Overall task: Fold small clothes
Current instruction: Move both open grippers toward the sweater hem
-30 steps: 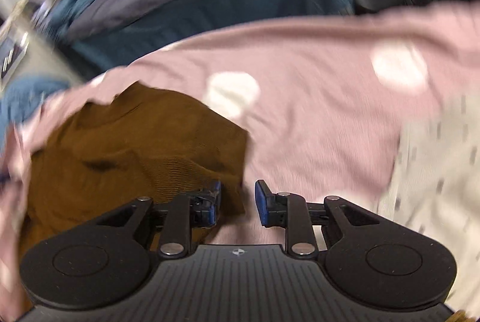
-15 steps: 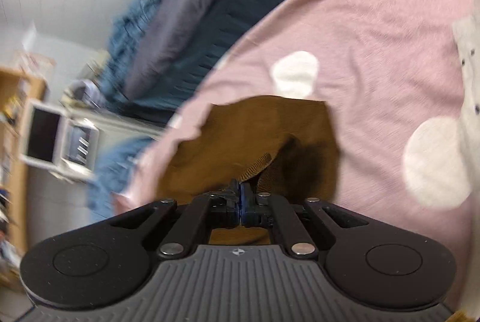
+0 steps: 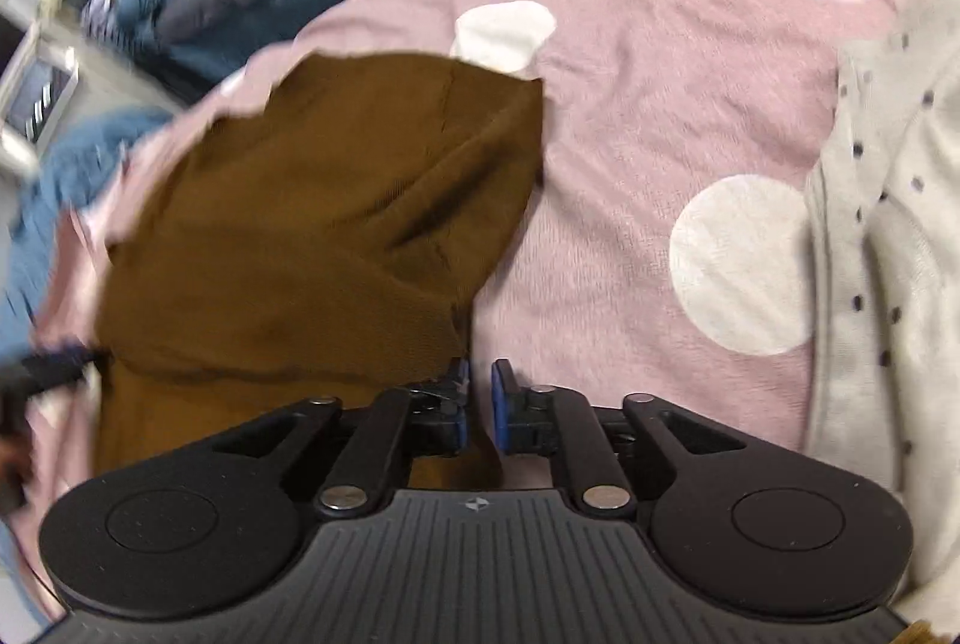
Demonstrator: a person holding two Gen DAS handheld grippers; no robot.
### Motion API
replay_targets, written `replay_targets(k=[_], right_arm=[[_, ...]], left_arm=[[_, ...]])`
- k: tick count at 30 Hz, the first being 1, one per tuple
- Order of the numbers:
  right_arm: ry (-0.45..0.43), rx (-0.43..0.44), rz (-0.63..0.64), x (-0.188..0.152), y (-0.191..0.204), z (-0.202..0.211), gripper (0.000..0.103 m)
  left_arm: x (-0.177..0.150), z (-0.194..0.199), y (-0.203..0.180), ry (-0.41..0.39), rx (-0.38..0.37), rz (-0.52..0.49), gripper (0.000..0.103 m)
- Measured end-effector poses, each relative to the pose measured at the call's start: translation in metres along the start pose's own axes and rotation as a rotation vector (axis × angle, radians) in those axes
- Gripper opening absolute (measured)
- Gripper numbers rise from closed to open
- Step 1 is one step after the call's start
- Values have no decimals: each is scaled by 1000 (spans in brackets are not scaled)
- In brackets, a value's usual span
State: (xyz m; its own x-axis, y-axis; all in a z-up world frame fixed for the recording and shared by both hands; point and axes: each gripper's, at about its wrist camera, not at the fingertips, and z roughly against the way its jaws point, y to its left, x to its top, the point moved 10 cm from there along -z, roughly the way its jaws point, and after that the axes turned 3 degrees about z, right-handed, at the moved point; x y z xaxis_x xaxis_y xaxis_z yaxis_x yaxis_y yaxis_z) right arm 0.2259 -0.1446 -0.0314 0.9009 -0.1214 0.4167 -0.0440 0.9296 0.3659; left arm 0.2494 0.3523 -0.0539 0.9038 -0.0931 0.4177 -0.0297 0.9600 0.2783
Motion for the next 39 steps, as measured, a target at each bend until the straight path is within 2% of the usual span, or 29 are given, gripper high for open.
replay_targets(k=[1, 2, 3, 5, 7, 9, 12, 15, 16, 17, 18, 21, 25, 26, 27, 29, 30, 32, 35, 39], right_arm=[[1, -11, 34, 0, 4, 5, 32], [-22, -22, 56, 3, 6, 13, 32], [-66, -28, 51, 10, 6, 22, 33], [-150, 15, -18, 30, 1, 33, 39], [-179, 64, -80, 48, -6, 27, 39], [-157, 43, -47, 61, -6, 8, 39], [-45, 75, -14, 60, 0, -27, 39], [-7, 68, 13, 54, 4, -40, 39], [-10, 78, 16, 52, 8, -38, 33], [-8, 97, 28, 51, 12, -36, 22], [-5, 113, 49, 50, 17, -32, 5], [-46, 55, 110, 55, 17, -19, 4], [-127, -58, 72, 74, -4, -10, 5], [-114, -83, 88, 75, -8, -15, 6], [-97, -84, 94, 75, -9, -21, 14], [-97, -69, 95, 75, -9, -25, 39], [-111, -76, 101, 76, -9, -22, 56], [-181, -80, 122, 75, -2, -5, 57], [-265, 46, 161, 61, 19, 36, 56], [-307, 203, 337, 20, 46, 117, 61]], left_arm=[[-2, 3, 4, 1, 3, 2, 69], [-2, 6, 9, -1, 12, 14, 74], [-2, 11, 13, -4, 25, 33, 75], [1, 20, 19, -17, 58, 54, 75], [6, 30, 19, -43, 57, 73, 75], [10, 39, 10, -55, 13, 80, 77], [10, 50, -8, -61, -38, 48, 78], [6, 55, -19, -63, -47, 22, 83], [4, 55, -22, -62, -54, 19, 84], [2, 56, -23, -60, -60, 18, 84], [-1, 56, -25, -57, -67, 19, 84], [-11, 57, -27, -50, -95, 42, 84], [-27, 58, -27, -43, -133, 99, 85], [-32, 58, -27, -37, -141, 108, 86], [-37, 57, -29, -32, -147, 108, 86], [-47, 58, -30, -22, -140, 93, 86], [-52, 59, -30, -19, -134, 83, 86], [-61, 63, -26, -20, -124, 71, 89], [-77, 72, -16, -30, -128, 87, 91], [-101, 93, -4, -42, -173, 147, 92]])
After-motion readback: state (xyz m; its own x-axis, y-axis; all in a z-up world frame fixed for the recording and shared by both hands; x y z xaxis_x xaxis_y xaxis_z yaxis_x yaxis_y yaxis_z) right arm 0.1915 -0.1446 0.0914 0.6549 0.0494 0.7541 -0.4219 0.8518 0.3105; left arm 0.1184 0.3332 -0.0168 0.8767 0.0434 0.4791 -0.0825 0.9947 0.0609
